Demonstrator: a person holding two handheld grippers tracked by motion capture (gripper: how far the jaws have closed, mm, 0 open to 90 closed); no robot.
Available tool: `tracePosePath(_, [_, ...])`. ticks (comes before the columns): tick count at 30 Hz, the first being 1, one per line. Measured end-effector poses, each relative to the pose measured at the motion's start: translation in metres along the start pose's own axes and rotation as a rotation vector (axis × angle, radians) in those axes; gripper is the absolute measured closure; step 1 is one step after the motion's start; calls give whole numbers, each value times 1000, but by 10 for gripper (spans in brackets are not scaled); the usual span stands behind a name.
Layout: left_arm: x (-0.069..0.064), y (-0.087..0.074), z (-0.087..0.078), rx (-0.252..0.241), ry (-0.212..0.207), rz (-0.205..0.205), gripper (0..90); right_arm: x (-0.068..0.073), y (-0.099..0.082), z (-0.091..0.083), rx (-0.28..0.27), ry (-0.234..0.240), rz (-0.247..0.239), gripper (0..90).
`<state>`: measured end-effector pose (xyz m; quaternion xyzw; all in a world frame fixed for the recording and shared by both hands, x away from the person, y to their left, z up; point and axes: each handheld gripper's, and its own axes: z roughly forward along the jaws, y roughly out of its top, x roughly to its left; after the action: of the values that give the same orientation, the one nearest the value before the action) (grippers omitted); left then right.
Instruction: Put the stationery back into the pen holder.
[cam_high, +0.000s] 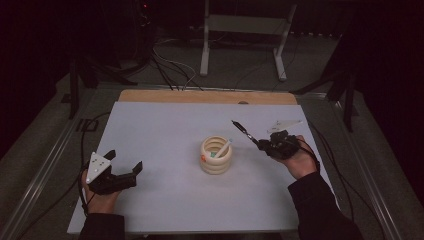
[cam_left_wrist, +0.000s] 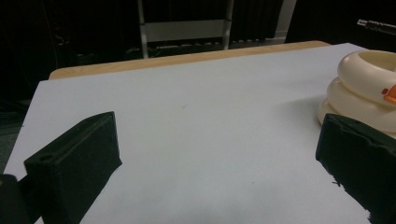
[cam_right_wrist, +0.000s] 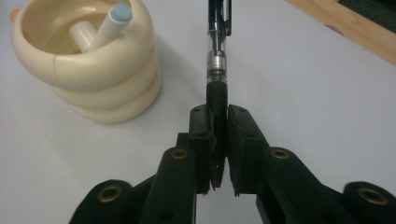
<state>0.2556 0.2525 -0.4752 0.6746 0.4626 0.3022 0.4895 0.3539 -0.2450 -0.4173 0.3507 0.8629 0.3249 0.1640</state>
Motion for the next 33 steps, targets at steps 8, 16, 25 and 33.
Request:
tracePosePath(8, [0,0,0,0,0,-1,1,0,7,-5,-5,6,-14,813])
tracePosePath(16, [0,0,0,3,3,-2,1,0,14,-13,-17,23,-28,813])
tracePosePath(25, [0,0,0,3,4,-2,1,3,20,-17,-14,43,-44,813])
tracePosePath(33, [-1,0,0,5,4,-1,1,5,32,-21,-9,56,-64,813])
